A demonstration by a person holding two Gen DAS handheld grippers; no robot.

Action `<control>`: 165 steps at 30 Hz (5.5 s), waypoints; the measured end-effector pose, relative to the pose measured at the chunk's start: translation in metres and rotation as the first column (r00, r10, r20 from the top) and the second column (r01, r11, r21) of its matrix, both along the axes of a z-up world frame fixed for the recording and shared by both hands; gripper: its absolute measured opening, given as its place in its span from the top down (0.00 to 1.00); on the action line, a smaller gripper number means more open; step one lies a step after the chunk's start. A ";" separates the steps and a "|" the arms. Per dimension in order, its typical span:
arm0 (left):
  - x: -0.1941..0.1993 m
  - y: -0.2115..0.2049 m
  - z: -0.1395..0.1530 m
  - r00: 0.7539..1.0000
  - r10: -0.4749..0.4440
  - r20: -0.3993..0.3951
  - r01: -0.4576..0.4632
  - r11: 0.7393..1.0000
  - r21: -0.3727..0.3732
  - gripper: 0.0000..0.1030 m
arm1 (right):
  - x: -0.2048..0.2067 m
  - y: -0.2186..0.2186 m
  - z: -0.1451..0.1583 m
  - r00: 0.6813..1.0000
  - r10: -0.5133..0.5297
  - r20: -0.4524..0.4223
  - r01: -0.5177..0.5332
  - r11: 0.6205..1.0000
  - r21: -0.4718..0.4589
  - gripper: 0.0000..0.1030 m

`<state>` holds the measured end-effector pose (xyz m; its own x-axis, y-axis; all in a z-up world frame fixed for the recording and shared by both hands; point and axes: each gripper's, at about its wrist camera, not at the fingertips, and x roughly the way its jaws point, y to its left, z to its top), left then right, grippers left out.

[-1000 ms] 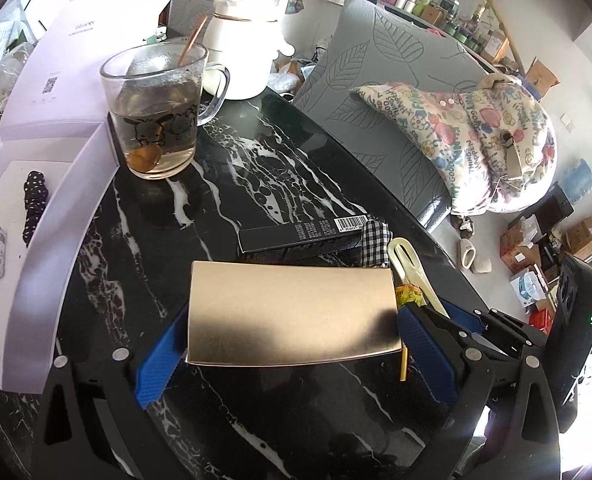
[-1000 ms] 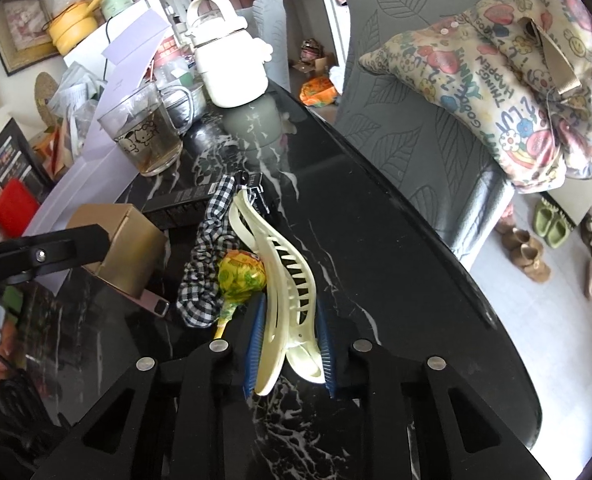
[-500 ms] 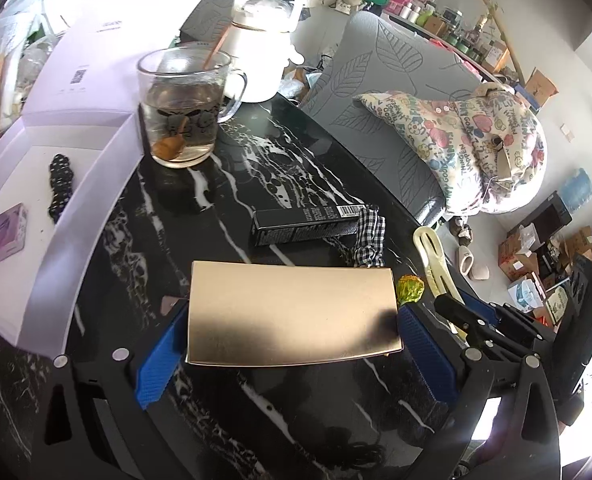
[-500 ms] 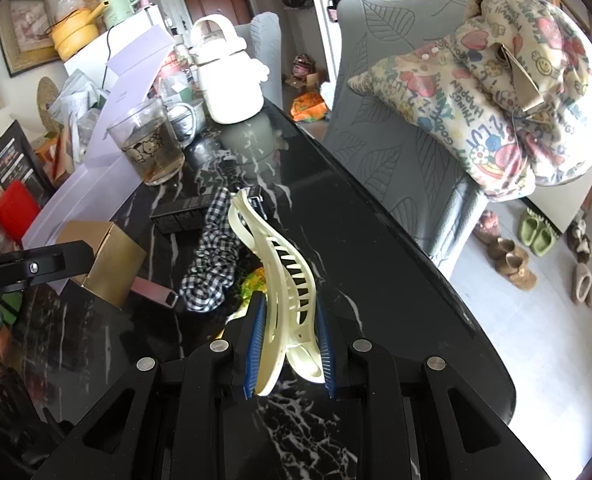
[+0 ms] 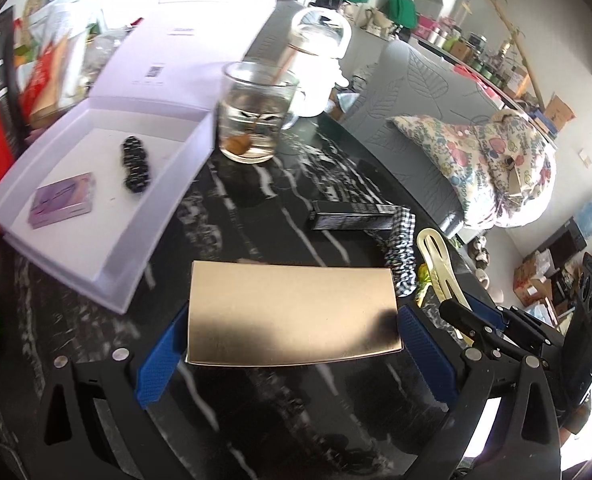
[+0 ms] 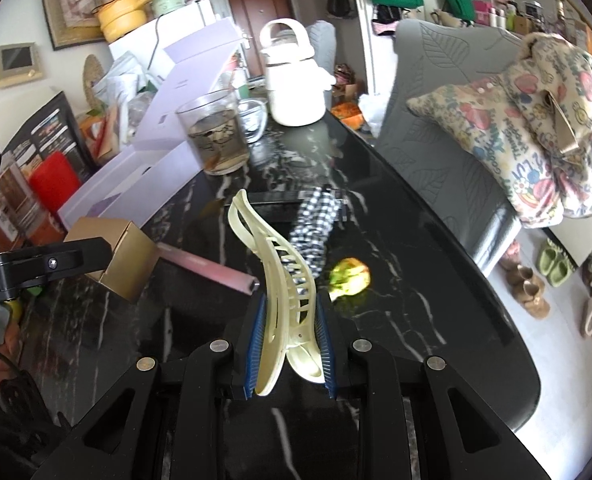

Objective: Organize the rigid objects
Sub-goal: 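Lift the claw clip with the right tool while the left tool holds the tan box, then carry the tan box with the left tool while the right tool carries the claw clip toward the white box, then lower the tan box into the white box and open the left tool, then open the right tool to drop the claw clip into the white box, then withdraw both tools from the white box back toward the table items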

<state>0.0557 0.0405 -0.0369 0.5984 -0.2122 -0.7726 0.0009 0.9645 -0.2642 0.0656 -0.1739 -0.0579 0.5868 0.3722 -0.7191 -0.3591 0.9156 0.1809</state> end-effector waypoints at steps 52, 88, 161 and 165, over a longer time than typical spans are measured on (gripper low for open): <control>-0.079 0.134 0.050 0.930 0.329 0.163 -0.341 0.939 0.053 0.01 | -0.039 0.174 0.051 0.903 0.415 0.115 -0.414 0.910 -0.031 0.76; 0.064 0.186 0.086 0.910 0.302 0.283 -0.334 0.940 0.072 0.01 | 0.086 0.242 0.090 0.904 0.355 0.239 -0.349 0.935 -0.066 0.76; 0.011 0.165 0.122 0.888 0.352 0.296 -0.415 0.890 0.186 0.01 | 0.060 0.232 0.123 0.909 0.316 0.271 -0.307 0.949 -0.077 0.67; -0.002 0.156 0.132 0.883 0.348 0.314 -0.418 0.888 0.194 0.01 | 0.048 0.223 0.132 0.904 0.311 0.292 -0.304 0.950 -0.072 0.67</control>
